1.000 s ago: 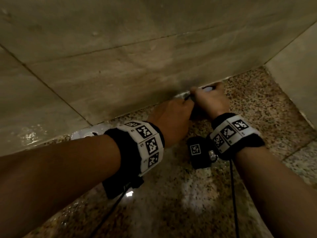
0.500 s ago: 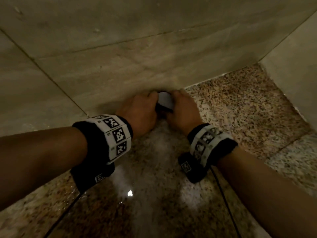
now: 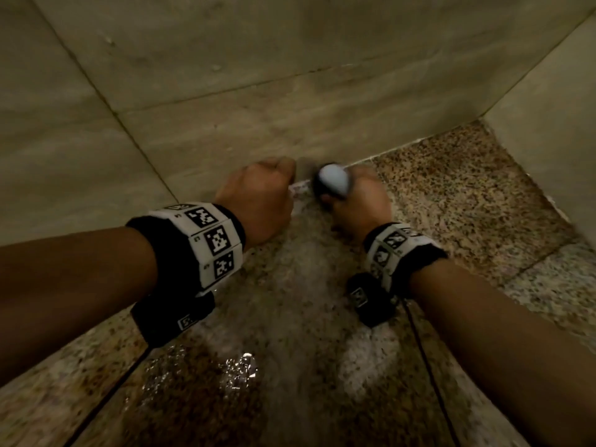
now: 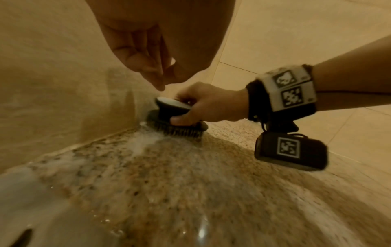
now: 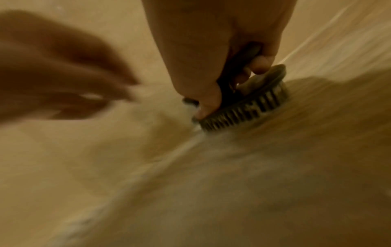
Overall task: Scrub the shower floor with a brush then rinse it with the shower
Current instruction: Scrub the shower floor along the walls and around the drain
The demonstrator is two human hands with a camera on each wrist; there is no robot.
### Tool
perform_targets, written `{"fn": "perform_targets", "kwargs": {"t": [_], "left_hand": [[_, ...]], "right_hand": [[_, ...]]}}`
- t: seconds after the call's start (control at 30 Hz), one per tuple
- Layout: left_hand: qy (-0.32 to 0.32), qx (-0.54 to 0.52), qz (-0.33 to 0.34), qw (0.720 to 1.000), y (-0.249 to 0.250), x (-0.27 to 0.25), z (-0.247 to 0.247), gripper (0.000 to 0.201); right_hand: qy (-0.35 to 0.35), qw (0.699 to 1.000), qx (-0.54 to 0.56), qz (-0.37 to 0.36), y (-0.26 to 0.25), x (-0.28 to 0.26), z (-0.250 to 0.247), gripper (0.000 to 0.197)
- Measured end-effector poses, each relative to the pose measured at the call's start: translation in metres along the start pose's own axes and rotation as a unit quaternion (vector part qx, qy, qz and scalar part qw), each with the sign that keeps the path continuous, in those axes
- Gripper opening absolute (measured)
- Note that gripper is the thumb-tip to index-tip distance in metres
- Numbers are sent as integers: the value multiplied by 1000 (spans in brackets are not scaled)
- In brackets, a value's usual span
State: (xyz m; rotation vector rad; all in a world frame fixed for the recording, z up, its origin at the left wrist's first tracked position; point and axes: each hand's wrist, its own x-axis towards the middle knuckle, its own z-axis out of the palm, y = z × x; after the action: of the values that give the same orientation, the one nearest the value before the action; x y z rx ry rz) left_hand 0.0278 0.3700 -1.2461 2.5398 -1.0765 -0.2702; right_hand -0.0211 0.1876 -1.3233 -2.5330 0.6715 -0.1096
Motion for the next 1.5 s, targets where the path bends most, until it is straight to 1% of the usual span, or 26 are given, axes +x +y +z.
{"fn": "perform_targets", "kwargs": {"t": [0.07,0.1,0.13,0.17,0.3,0.33,0.37,0.43,0.47,0.53,0.57,0.63,0.7,0.83,0.87,0.93,1.0,1.03,1.07,1.1,1.17,1.23,1.3,1.37,1.43,1.5], "left_hand": [[2,5,-9,1000,-2,-3,-4,21],[4,4,-18,1000,-4,-6,-6,20],[4,3,-25,1000,-5,-5,-8,19],[7,-1,-33,999,-6,-5,-10,18],[4,-10,-34,999,-5,-6,-15,17],[3,-9,-32,999,-5,-8,-16,16],[1,-8,-31,1000,-4,-9,-16,16],[-4,-1,-33,999,-4,-12,-17,17],[-7,2,-35,999,-5,-14,-17,18],[-13,11,-33,999,-7,-16,-19,18],[-16,17,-31,999,-9,-17,-19,18],[-22,25,-25,999,-15,-18,-19,16],[-36,41,-6,998,-21,-21,-18,18],[-61,96,40,993,-25,-27,-14,27],[-59,96,37,993,-26,-27,-15,26],[-60,76,25,995,-20,-25,-16,23],[-75,74,27,994,-14,-24,-17,22],[-84,99,41,991,-10,-25,-17,22],[-93,126,56,986,-9,-27,-18,22],[-102,144,67,982,-10,-30,-19,21],[-119,164,62,977,-18,-40,-22,17],[-135,182,21,974,-34,-52,-25,8],[-156,181,-32,971,-52,-66,-28,8],[-158,185,-58,968,-69,-77,-30,12],[-143,193,-77,968,-82,-90,-34,15],[-127,192,-99,968,-91,-101,-37,15]], "right_hand": [[52,990,-42,122,24,13,-15,58],[51,984,-73,153,26,16,-16,63],[42,984,-85,153,21,15,-14,66],[23,986,-94,133,12,13,-8,67],[-86,993,-83,-20,-5,-3,3,56],[-87,993,-74,-23,1,0,-2,54],[-55,997,-50,-6,9,6,-11,55],[43,996,-26,73,32,20,-28,61],[69,989,-32,128,43,25,-35,65],[75,971,-62,219,54,28,-37,72],[61,968,-72,233,54,27,-33,72],[35,971,-88,219,40,25,-20,68],[38,975,-81,204,19,21,-4,66],[16,976,-88,199,-20,-5,23,73],[13,983,-82,161,-29,-16,30,71],[-15,999,-32,28,-50,-38,43,59],[-107,989,-33,-101,-70,-52,48,39],[-154,980,-48,-116,-78,-54,45,34],[-165,980,-43,-106,-78,-49,42,34],[-146,987,-21,-67,-76,-44,35,41],[-90,995,-3,52,-55,-35,18,62],[-62,987,-43,144,-27,-30,-4,78],[-62,975,-88,195,-14,-34,-18,86],[-73,979,-91,169,-32,-46,-12,82],[-75,992,-58,84,-70,-62,20,67],[-103,994,-32,31,-113,-78,52,61]]}}
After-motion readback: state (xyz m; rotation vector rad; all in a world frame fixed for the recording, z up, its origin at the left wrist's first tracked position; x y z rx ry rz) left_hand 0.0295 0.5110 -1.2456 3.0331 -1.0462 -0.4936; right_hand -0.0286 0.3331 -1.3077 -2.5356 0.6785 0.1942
